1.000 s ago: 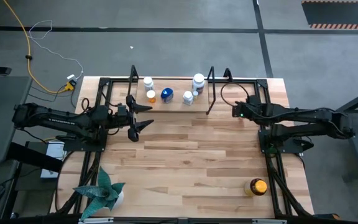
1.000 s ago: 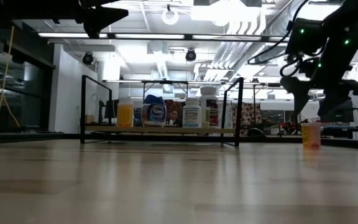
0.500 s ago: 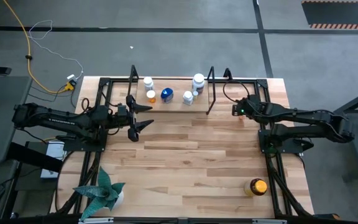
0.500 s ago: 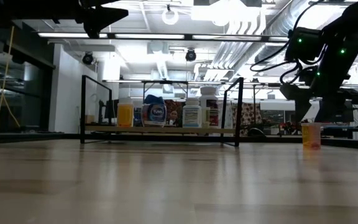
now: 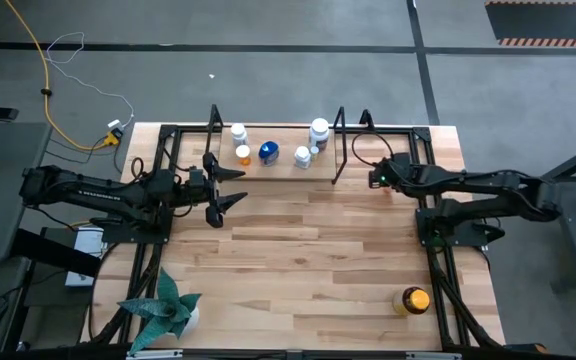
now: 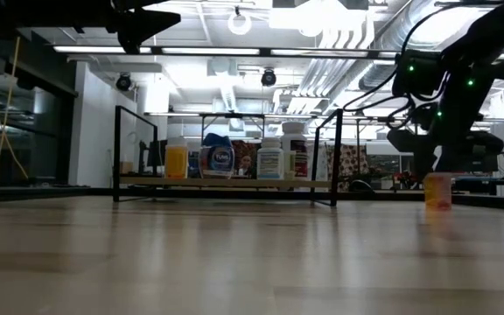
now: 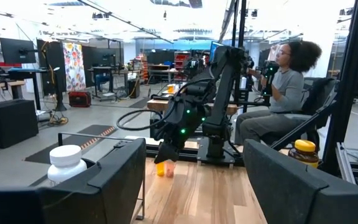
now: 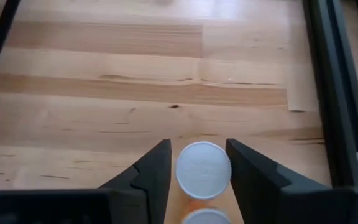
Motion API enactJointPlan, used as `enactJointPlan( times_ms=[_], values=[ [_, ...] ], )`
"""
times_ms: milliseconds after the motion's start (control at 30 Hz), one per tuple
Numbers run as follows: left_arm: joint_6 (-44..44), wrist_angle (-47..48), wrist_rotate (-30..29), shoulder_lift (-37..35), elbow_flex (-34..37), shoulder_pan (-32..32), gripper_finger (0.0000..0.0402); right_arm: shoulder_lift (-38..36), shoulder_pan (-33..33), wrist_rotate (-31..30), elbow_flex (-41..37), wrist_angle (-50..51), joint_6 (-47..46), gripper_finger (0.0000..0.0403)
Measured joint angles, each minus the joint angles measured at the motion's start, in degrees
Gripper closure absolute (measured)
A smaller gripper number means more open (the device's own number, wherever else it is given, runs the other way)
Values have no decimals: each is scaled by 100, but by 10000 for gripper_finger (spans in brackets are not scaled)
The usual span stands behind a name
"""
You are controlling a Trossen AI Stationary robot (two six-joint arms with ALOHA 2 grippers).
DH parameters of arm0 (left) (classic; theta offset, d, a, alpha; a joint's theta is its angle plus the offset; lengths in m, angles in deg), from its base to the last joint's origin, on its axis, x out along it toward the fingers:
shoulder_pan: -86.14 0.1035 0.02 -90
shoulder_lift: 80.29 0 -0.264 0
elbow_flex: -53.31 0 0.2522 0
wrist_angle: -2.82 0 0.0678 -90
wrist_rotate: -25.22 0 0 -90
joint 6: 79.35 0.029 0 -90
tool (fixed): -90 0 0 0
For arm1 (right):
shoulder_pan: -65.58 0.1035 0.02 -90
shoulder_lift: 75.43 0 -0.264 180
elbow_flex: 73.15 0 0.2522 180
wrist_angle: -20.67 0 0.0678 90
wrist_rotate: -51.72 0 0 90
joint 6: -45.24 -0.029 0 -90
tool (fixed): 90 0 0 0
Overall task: Pick and place medicine bottles onto shelf by color
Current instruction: Put the orange pill bottle on the shelf
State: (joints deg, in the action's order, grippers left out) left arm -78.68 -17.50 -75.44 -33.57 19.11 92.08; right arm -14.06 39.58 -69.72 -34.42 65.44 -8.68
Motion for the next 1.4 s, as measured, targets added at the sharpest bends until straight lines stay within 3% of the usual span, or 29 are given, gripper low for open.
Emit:
enactJointPlan(
  times_ms=[1233,1400],
  values=[
    [0,0,2,0,0,0,142,124,-2,17,0,-42,144,261],
    [0,0,2,0,0,1,142,124,0,17,0,-42,146,276]
  ],
)
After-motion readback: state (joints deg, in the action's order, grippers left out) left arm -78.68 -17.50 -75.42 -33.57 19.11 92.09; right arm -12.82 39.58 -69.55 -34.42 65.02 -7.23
